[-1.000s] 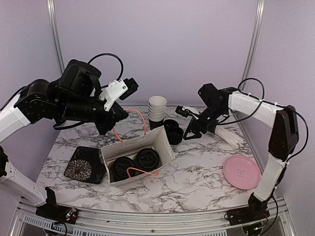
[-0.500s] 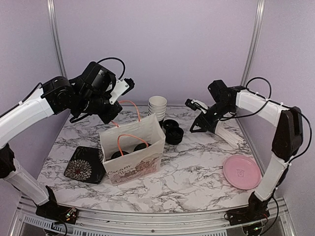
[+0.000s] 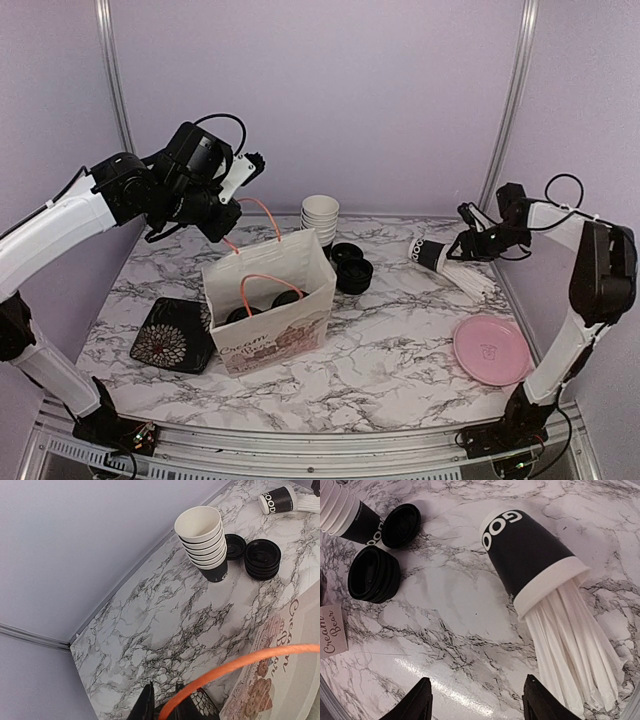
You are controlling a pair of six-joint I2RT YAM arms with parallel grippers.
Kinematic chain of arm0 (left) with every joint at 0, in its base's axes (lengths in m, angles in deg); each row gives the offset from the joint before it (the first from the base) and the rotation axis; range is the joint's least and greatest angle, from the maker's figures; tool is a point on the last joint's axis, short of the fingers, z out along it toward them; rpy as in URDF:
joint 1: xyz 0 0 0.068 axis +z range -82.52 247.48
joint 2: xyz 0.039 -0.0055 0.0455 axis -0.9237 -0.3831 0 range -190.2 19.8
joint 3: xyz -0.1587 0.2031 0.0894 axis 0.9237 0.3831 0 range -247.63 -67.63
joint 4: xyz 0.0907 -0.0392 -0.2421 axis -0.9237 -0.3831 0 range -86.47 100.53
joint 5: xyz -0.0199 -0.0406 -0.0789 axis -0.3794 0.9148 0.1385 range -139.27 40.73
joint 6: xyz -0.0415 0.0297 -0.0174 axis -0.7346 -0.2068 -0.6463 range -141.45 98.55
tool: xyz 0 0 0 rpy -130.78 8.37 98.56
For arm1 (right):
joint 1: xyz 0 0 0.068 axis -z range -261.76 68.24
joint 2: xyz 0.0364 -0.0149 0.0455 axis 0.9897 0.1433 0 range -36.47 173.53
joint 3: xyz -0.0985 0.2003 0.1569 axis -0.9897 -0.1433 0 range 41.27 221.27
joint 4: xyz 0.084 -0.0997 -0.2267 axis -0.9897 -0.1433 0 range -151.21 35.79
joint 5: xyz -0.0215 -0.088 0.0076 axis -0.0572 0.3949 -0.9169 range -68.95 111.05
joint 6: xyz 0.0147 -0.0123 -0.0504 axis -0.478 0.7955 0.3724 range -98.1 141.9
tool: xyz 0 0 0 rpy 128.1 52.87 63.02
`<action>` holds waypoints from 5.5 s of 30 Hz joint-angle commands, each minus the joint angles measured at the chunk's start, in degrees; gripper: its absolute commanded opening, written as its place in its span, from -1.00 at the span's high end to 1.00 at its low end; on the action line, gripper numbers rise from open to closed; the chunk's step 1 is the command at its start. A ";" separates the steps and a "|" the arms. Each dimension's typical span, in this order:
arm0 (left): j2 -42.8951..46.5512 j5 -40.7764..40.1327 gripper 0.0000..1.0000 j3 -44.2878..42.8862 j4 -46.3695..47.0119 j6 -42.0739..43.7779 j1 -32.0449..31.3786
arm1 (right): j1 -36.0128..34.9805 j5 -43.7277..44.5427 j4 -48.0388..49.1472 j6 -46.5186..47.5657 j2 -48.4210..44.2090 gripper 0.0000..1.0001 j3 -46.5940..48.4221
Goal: Pack the takeout coffee
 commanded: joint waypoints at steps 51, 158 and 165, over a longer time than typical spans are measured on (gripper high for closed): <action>-7.24 18.02 1.00 -3.92 11.52 7.11 0.49 | 2.79 -7.62 10.23 -6.18 7.30 -0.18 2.49; 6.97 9.93 -0.61 -0.30 7.55 -2.69 0.17 | 4.73 -18.01 18.78 -12.68 17.89 0.98 3.74; 7.75 10.15 -0.61 0.91 7.58 -2.63 0.17 | 4.73 -14.94 15.78 -9.95 14.69 1.00 3.45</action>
